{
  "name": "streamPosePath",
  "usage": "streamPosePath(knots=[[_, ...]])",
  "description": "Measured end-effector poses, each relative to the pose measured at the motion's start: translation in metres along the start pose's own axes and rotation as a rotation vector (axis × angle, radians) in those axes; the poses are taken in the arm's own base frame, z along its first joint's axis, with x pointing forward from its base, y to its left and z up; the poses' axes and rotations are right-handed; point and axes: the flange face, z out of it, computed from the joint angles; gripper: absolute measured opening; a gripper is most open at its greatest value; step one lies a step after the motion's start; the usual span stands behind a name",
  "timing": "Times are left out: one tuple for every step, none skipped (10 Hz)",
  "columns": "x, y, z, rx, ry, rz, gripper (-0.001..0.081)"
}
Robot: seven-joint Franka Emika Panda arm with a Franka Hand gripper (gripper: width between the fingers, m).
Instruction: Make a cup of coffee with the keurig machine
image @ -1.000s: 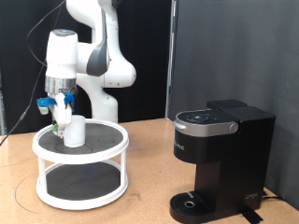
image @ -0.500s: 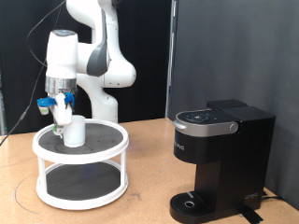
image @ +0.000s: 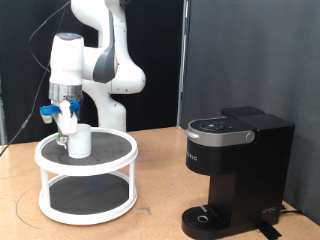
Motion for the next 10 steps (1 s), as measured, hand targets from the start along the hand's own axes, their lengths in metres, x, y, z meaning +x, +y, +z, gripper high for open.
streamPosePath(knots=[[0.000,0.000,-0.001,0.001,-0.002,0.004,0.0007],[-0.001,0.000,-0.002,0.002,-0.008,0.012,0.0007],[-0.003,0.001,-0.005,0.000,-0.014,0.017,0.0007],[-0.009,0.002,-0.009,-0.007,-0.014,0.021,0.0007],[-0.017,0.004,-0.017,-0.012,-0.008,0.027,0.0007],[-0.025,0.005,-0.027,-0.013,-0.007,0.039,0.0007],[-0.034,0.007,-0.038,-0.012,-0.014,0.055,0.0007],[-0.042,0.009,-0.049,-0.011,-0.025,0.074,0.0007],[-0.051,0.012,-0.058,-0.007,-0.032,0.090,0.0007],[-0.062,0.015,-0.066,-0.003,-0.023,0.099,0.0007]])
